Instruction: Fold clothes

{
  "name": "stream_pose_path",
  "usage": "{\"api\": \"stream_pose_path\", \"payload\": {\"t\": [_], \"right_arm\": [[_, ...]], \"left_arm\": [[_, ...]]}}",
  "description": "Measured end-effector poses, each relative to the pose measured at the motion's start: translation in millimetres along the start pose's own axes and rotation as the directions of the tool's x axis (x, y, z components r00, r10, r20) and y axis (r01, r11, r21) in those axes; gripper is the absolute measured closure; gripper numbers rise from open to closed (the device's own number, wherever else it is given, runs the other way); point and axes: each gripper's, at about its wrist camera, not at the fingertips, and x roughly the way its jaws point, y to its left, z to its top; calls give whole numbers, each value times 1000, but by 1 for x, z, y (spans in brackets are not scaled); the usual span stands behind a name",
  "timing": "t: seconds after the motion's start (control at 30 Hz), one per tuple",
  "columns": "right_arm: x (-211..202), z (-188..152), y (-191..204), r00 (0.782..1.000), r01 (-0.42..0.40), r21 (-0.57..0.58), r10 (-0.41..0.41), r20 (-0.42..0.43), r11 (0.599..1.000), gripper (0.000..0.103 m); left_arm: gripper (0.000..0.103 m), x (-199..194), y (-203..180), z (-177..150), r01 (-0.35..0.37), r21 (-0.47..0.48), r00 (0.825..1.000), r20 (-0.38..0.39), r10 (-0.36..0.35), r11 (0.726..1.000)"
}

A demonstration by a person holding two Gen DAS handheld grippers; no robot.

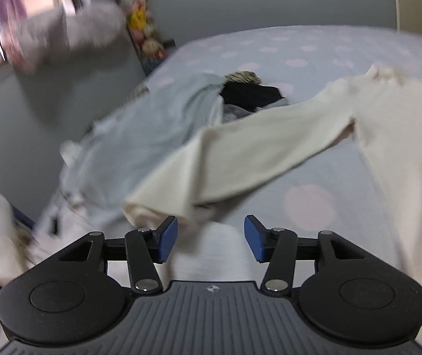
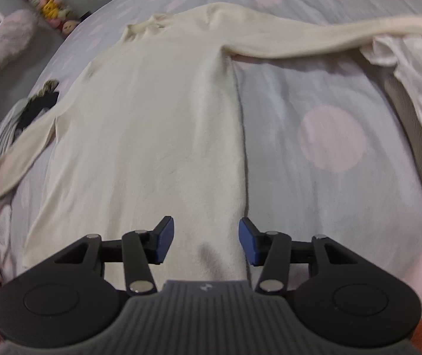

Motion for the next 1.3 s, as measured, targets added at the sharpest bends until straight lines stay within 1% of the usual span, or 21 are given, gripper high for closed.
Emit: {"api": "stream_pose_path", "payload": {"t": [0.07, 0.13, 0.27, 0.3, 0.33, 0.37, 0.43, 0.47, 0.5, 0.53, 0.63, 0.77, 0.87, 0.97, 1.03, 1.1, 1.13, 1.17, 1.23, 1.3], "right_arm": [[1, 1, -6, 1000, -14, 35, 14, -4, 999, 51], [2, 0, -6, 1000, -17, 47, 17, -7, 999, 51], [3, 0, -8, 1000, -19, 56, 20, -11, 998, 51], [3, 0, -8, 1000, -20, 57, 21, -12, 998, 51], [3, 0, -8, 1000, -21, 59, 21, -13, 998, 51], [4, 0, -9, 1000, -21, 60, 22, -13, 998, 51], [5, 1, -9, 1000, -20, 63, 21, -16, 998, 51], [6, 1, -9, 1000, -12, 64, 14, -22, 998, 51], [8, 2, -8, 1000, -2, 61, 4, -30, 998, 51], [9, 2, -7, 999, 9, 56, -7, -37, 998, 51], [13, 2, -4, 998, 39, 42, -37, -50, 998, 51], [14, 2, 0, 996, 73, 22, -71, -53, 997, 51], [11, 3, 6, 995, 87, -7, -87, -42, 996, 51], [2, 7, 11, 998, 63, -12, -63, 3, 998, 51], [-3, 10, 15, 998, 20, -9, -20, 52, 1000, 50], [-2, 12, 19, 995, -14, -20, 16, 94, 1000, 44], [2, 11, 21, 995, -20, -23, 22, 97, 1000, 41], [6, 10, 22, 995, -25, -29, 28, 97, 999, 41], [14, 6, 26, 996, -14, -62, 19, 86, 998, 41], [13, 5, 28, 995, -13, -84, 21, 102, 996, 42]], "left_arm": [[54, 4, -9, -1, -45, 47, 999, 22, 44, 998], [53, 8, -18, -2, -90, 92, 995, 46, 86, 992], [54, 26, -27, -1, -172, 122, 984, 64, 165, 978], [57, 29, -28, -1, -193, 126, 980, 69, 185, 973], [62, 32, -28, 0, -209, 127, 977, 75, 201, 970], [74, 33, -26, 3, -203, 108, 977, 83, 195, 973], [79, 34, -22, 7, -208, 66, 975, 89, 201, 976], [88, 33, -20, 9, -204, 49, 975, 96, 199, 978], [97, 32, -17, 12, -195, 38, 977, 95, 190, 980], [99, 32, -14, 14, -185, 27, 979, 94, 182, 982], [102, 25, -5, 23, -136, -3, 986, 100, 136, 991], [102, 10, 6, 42, -60, -23, 991, 119, 62, 998], [102, 0, 13, 60, -31, -19, 991, 129, 33, 999], [102, -7, 23, 78, 16, -26, 993, 120, -13, 1000], [102, -10, 31, 90, 51, -43, 993, 109, -46, 998], [102, -11, 37, 98, 90, -58, 992, 94, -85, 994], [102, -10, 40, 101, 110, -65, 991, 85, -104, 992], [100, -10, 41, 102, 118, -72, 990, 80, -112, 990], [85, -8, 39, 100, 120, -72, 991, 73, -115, 990], [49, -5, 35, 95, 110, -60, 992, 68, -106, 992]]}}
